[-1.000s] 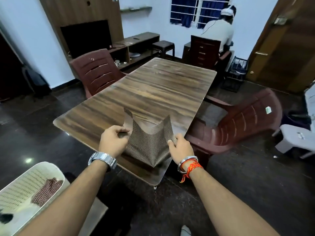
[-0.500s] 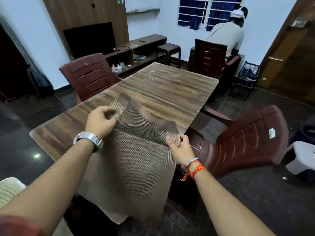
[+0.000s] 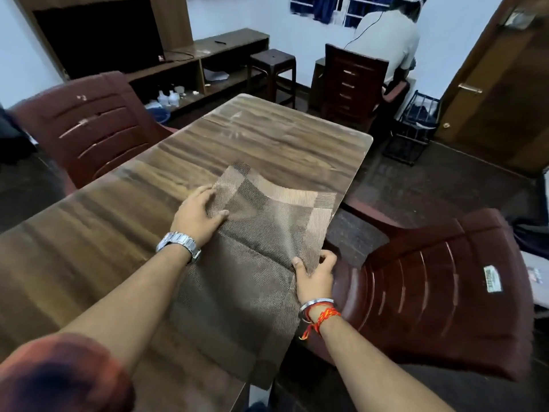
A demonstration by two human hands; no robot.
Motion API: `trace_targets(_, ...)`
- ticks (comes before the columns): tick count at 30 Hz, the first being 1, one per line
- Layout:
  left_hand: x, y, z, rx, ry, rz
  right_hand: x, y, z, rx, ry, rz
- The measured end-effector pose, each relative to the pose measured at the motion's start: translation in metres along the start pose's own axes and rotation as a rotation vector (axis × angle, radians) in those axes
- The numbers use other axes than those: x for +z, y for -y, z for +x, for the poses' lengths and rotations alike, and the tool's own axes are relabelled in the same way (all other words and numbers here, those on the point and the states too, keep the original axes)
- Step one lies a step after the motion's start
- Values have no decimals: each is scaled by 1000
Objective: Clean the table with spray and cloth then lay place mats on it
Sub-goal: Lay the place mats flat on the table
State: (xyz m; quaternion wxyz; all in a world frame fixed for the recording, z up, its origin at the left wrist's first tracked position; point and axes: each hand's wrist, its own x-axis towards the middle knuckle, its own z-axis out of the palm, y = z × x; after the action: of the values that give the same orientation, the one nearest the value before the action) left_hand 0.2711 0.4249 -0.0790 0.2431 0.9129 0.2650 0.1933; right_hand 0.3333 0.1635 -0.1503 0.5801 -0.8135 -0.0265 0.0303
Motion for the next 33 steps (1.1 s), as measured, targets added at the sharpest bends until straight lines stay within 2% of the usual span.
trace_targets(2, 25, -8, 24, 45, 36, 114, 9, 3, 28, 90, 48, -98)
trace_targets(4, 61, -15, 36, 39, 179, 223, 19, -3, 51, 110, 70, -432)
trace_targets(6, 103, -16, 29, -34, 387, 277, 28, -10, 58, -29, 105, -732)
trace_targets(8, 141, -16, 9, -95, 537, 327, 40, -20, 57, -176, 256, -854)
trace_targets(11, 177, -14, -10, -132, 591, 392, 56, -40, 55, -254, 454, -1003)
trace_targets(16, 191, -10, 6, -136, 578, 407, 61, -55, 75, -230, 511, -1018)
trace_targets(33, 218, -24, 71, -42, 524, 413, 74, -53, 132, -182, 395, -1007)
